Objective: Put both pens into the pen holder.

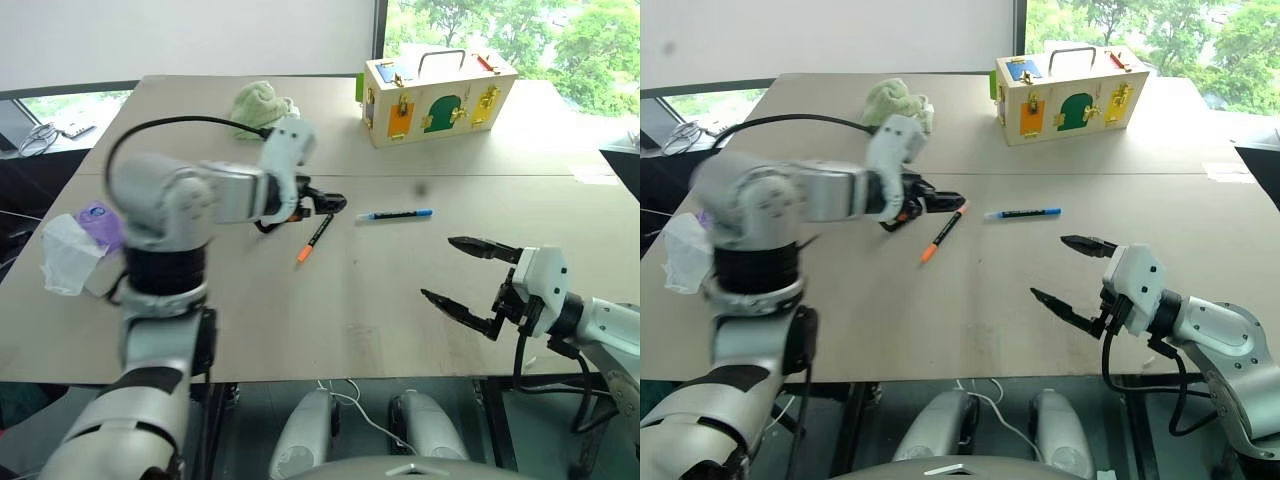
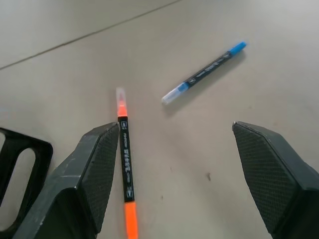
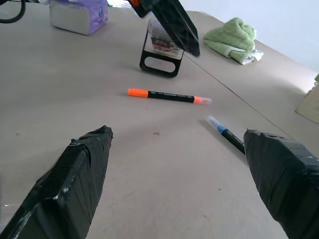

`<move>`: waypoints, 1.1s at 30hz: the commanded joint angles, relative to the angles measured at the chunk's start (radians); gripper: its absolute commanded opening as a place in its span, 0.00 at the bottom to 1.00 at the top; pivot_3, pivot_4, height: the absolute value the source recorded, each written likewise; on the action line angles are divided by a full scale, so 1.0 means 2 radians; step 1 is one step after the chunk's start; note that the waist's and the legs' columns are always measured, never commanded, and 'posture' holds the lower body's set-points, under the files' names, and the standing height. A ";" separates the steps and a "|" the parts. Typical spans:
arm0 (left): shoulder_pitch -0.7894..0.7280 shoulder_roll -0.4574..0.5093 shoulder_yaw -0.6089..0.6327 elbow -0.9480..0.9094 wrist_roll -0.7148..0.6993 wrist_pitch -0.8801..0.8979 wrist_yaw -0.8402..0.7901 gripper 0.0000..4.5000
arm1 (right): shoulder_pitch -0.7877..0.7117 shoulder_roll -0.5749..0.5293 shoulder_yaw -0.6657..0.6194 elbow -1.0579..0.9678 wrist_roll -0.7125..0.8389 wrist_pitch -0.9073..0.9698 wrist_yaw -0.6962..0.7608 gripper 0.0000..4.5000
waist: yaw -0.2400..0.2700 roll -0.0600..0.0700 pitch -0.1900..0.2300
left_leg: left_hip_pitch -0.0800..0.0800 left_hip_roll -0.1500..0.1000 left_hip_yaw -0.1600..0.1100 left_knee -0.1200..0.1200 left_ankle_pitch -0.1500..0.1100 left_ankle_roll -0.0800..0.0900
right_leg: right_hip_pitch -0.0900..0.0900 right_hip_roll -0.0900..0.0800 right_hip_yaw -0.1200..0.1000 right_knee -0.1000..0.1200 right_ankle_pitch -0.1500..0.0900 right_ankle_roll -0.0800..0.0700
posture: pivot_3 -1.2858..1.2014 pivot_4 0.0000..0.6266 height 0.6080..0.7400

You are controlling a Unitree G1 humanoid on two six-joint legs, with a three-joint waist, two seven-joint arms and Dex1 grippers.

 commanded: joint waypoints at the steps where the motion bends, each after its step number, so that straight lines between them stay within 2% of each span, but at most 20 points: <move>1: -0.047 -0.031 -0.045 0.132 0.071 -0.056 0.014 0.83 | 0.002 -0.002 -0.011 -0.025 -0.003 -0.005 -0.010 1.00 | -0.001 0.000 0.000 | 0.000 0.000 0.000 0.000 0.000 0.000 | 0.000 0.000 0.000 0.000 0.000 0.000 | 0.52 0.24 1.00; 5: -0.094 -0.056 -0.060 0.281 0.122 -0.116 0.000 0.83 | 0.012 -0.003 -0.018 -0.041 0.001 0.000 -0.018 1.00 | -0.002 0.000 0.000 | -0.001 0.000 0.002 -0.001 0.000 -0.001 | -0.002 0.000 0.001 0.000 0.000 0.000 | 0.52 0.24 1.00; 8: -0.118 -0.067 -0.071 0.356 0.152 -0.156 -0.019 0.83 | 0.034 -0.011 -0.026 -0.052 0.005 0.003 -0.010 1.00 | -0.001 0.000 0.000 | -0.002 0.000 0.002 -0.001 0.000 -0.001 | -0.003 0.000 0.001 0.000 0.000 0.000 | 0.52 0.24 1.00; 9: -0.124 -0.069 -0.079 0.376 0.162 -0.171 -0.032 0.71 | 0.042 -0.014 -0.029 -0.055 0.005 0.003 -0.007 1.00 | 0.001 0.000 0.000 | -0.003 0.000 0.002 -0.001 0.000 0.000 | -0.003 0.000 0.001 0.000 0.000 0.000 | 0.52 0.24 1.00; 10: -0.128 -0.072 -0.084 0.396 0.168 -0.179 -0.048 0.64 | 0.049 -0.018 -0.032 -0.056 0.004 0.001 -0.004 1.00 | 0.001 0.000 0.000 | -0.003 0.000 0.002 0.000 0.000 0.000 | -0.003 0.000 0.001 0.000 0.000 0.000 | 0.52 0.24 1.00; 15: -0.134 -0.080 -0.110 0.427 0.192 -0.194 -0.121 0.07 | 0.064 -0.023 -0.040 -0.056 0.001 -0.006 -0.006 1.00 | 0.003 0.000 0.000 | -0.004 0.000 0.002 0.000 0.000 0.000 | -0.004 0.000 0.000 0.000 0.000 0.000 | 0.52 0.24 1.00; 16: -0.133 -0.081 -0.111 0.424 0.194 -0.190 -0.134 0.01 | 0.064 -0.023 -0.041 -0.057 0.003 -0.005 -0.006 1.00 | 0.003 0.000 0.000 | -0.004 0.000 0.002 0.000 0.000 0.000 | -0.004 0.000 0.000 0.000 0.000 0.000 | 0.52 0.24 1.00; 17: -0.132 -0.081 -0.110 0.416 0.193 -0.183 -0.143 0.01 | 0.064 -0.023 -0.042 -0.056 0.003 -0.005 -0.007 1.00 | 0.003 0.000 0.000 | -0.004 0.000 0.001 0.000 0.000 0.000 | -0.004 0.000 0.000 0.000 0.000 0.000 | 0.52 0.24 1.00; 20: -0.133 -0.079 -0.074 0.375 0.172 -0.146 -0.166 0.01 | 0.060 -0.021 -0.037 -0.052 0.001 -0.007 -0.008 1.00 | 0.003 0.000 0.000 | -0.005 0.000 0.001 0.000 0.000 0.000 | -0.004 0.000 -0.001 0.000 0.000 0.000 | 0.52 0.24 1.00; 23: -0.142 -0.065 -0.007 0.309 0.137 -0.073 -0.170 0.01 | 0.060 -0.020 -0.036 -0.050 0.002 -0.009 -0.007 1.00 | 0.002 0.000 0.000 | -0.009 0.000 -0.001 0.004 0.000 0.000 | -0.006 0.000 -0.001 0.000 0.000 0.000 | 0.52 0.24 1.00; 27: -0.134 -0.022 0.099 0.151 0.077 0.007 -0.179 0.01 | 0.047 -0.019 -0.036 -0.040 0.013 -0.009 -0.001 1.00 | -0.012 0.000 0.001 | -0.009 0.001 -0.001 0.005 0.000 0.000 | -0.006 -0.001 -0.001 0.001 0.000 0.000 | 0.52 0.24 1.00; 29: -0.104 -0.021 0.126 0.059 0.082 -0.044 -0.155 0.01 | 0.037 -0.018 -0.032 -0.035 0.016 -0.009 0.001 1.00 | -0.015 0.001 0.001 | -0.008 0.001 -0.001 0.005 0.000 0.000 | -0.006 -0.001 -0.001 0.001 0.000 0.000 | 0.52 0.24 1.00; 31: -0.044 -0.023 0.127 -0.051 0.117 -0.233 -0.144 0.01 | 0.019 -0.014 -0.026 -0.028 0.021 -0.006 0.000 1.00 | -0.011 0.003 0.000 | -0.007 0.001 -0.001 0.005 0.000 -0.001 | -0.005 -0.002 0.000 0.001 0.000 0.000 | 0.52 0.24 1.00; 32: -0.023 -0.021 0.121 -0.081 0.128 -0.295 -0.148 0.01 | 0.013 -0.013 -0.025 -0.025 0.023 -0.005 0.000 1.00 | -0.009 0.003 0.000 | -0.007 0.001 -0.001 0.005 0.000 -0.001 | -0.005 -0.002 0.001 0.001 0.000 0.000 | 0.52 0.24 1.00; 33: 0.015 0.006 0.099 -0.118 0.149 -0.367 -0.174 0.01 | 0.004 -0.012 -0.021 -0.021 0.024 -0.004 0.001 1.00 | -0.008 0.003 0.000 | -0.007 0.001 -0.001 0.005 0.000 -0.001 | -0.005 -0.002 0.001 0.001 0.000 0.000 | 0.52 0.24 1.00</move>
